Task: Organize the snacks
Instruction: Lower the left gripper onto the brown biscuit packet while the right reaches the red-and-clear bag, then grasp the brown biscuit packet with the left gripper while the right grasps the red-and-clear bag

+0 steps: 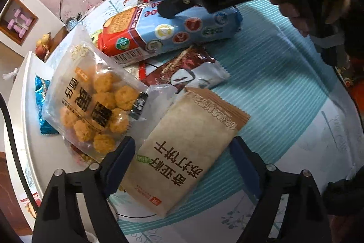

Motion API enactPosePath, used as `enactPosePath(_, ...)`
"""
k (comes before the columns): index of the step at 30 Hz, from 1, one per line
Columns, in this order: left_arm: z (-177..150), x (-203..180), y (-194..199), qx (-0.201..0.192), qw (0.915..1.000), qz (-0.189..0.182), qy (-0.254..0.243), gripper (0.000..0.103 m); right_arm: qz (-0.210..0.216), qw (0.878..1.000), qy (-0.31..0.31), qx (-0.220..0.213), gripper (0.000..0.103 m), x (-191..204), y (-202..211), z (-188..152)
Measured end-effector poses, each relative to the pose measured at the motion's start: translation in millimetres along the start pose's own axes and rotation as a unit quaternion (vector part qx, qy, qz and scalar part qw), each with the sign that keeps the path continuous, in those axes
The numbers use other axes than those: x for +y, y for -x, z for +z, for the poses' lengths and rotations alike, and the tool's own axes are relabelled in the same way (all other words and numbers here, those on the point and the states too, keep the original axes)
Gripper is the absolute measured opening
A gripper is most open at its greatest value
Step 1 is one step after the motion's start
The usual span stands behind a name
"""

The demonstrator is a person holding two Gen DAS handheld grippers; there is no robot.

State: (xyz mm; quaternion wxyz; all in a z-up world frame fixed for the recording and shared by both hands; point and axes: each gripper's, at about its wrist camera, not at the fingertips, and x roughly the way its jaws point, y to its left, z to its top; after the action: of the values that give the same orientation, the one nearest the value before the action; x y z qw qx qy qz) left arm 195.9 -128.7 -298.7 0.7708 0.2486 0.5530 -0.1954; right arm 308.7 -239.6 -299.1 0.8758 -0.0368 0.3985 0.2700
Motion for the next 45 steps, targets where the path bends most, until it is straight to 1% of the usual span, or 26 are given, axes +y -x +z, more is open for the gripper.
enactPosePath(3,0,1,0,0.002,1.0000,-0.004,0.001,0.082,0.003,1.000,-0.018,-0.003,0.062,-3,-2,0)
enactPosePath(7,1,3,0,0.011,0.9997,-0.023,0.004,0.075,0.005,1.000,-0.024,0.000,0.061,-3,-2,0)
enactPosePath(8,1,3,0,0.013,0.9996,-0.024,0.004,0.075,0.004,1.000,-0.024,0.001,0.059,-3,-2,1)
enactPosePath(10,0,3,1,0.015,0.9996,-0.025,0.005,0.073,0.004,1.000,-0.028,0.000,0.053,-4,0,1)
enactPosePath(12,-1,0,2,0.016,0.9994,-0.030,0.009,0.071,-0.002,0.999,-0.034,-0.006,0.043,-6,2,2)
enactPosePath(13,-2,-2,3,0.016,0.9993,-0.032,0.012,0.070,-0.006,0.999,-0.039,-0.011,0.039,-7,3,1)
enactPosePath(15,-3,-5,4,0.018,0.9991,-0.033,0.016,0.070,-0.015,0.999,-0.043,-0.011,0.029,-8,5,0)
enactPosePath(18,-8,-12,7,0.019,0.9991,-0.032,0.022,0.069,-0.019,0.998,-0.052,-0.011,0.023,-10,7,2)
enactPosePath(20,-11,-13,9,0.021,0.9987,-0.036,0.031,0.069,-0.023,0.998,-0.055,-0.009,0.021,-11,9,2)
enactPosePath(21,-12,-14,9,0.022,0.9984,-0.039,0.034,0.069,-0.025,0.998,-0.057,-0.006,0.018,-11,9,3)
enactPosePath(25,-15,-19,14,0.026,0.9980,-0.041,0.040,0.069,-0.032,0.998,-0.061,-0.004,0.012,-12,15,3)
enactPosePath(26,-15,-20,14,0.027,0.9978,-0.041,0.043,0.069,-0.031,0.998,-0.063,-0.003,0.008,-12,17,4)
enactPosePath(27,-17,-22,16,0.029,0.9975,-0.043,0.047,0.069,-0.032,0.997,-0.065,-0.003,0.000,-12,19,3)
enactPosePath(34,-28,-32,27,0.041,0.9949,-0.059,0.070,0.068,-0.031,0.997,-0.064,0.000,0.000,-9,33,5)
enactPosePath(37,-34,-37,38,0.036,0.9950,-0.054,0.075,0.068,-0.032,0.997,-0.064,-0.004,0.000,-6,42,6)
enactPosePath(42,-39,-38,56,0.032,0.9935,-0.059,0.093,0.068,-0.028,0.997,-0.074,-0.004,0.000,3,57,5)
enactPosePath(45,-42,-39,71,0.027,0.9927,-0.060,0.101,0.064,-0.021,0.996,-0.087,0.000,0.000,10,64,1)
